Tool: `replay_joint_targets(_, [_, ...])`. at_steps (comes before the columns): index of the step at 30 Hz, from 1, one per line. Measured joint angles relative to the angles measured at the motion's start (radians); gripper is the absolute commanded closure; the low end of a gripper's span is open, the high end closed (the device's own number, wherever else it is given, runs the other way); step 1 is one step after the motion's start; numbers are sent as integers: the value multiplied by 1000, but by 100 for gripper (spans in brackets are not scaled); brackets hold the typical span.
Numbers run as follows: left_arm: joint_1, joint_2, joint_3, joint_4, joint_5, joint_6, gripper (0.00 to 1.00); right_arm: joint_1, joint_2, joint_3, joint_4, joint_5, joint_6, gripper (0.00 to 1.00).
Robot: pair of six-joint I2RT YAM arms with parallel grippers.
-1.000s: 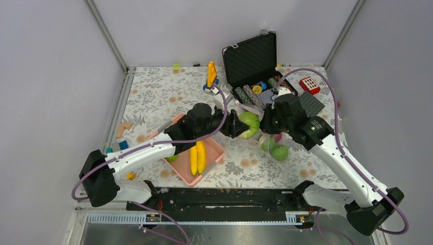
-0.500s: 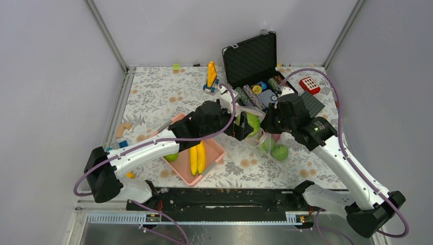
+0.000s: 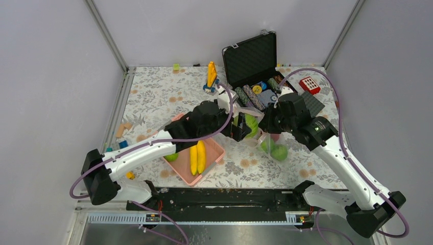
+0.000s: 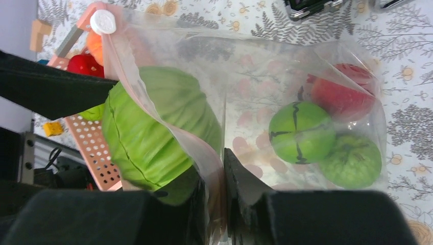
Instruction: Place the food in the zip-top bag and seal the zipper
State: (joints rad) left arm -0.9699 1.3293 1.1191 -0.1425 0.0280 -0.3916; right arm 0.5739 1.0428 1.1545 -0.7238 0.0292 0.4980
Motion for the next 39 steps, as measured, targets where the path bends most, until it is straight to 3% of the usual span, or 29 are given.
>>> replay_joint_targets(14, [8, 13, 79, -100, 2, 16, 1, -6, 44, 106, -19, -125, 50, 80])
replay_joint_targets(25, [-2, -331, -5, -56, 22, 10, 1, -21, 67, 96, -4, -167, 111, 78])
replay_joint_targets(31, [-2, -397, -24, -98, -102, -35, 1, -57, 67, 49, 4, -176, 122, 78])
replay_joint_targets(39, [31, -280, -55, -340, -275, -182, 1, -83, 53, 29, 13, -188, 128, 78])
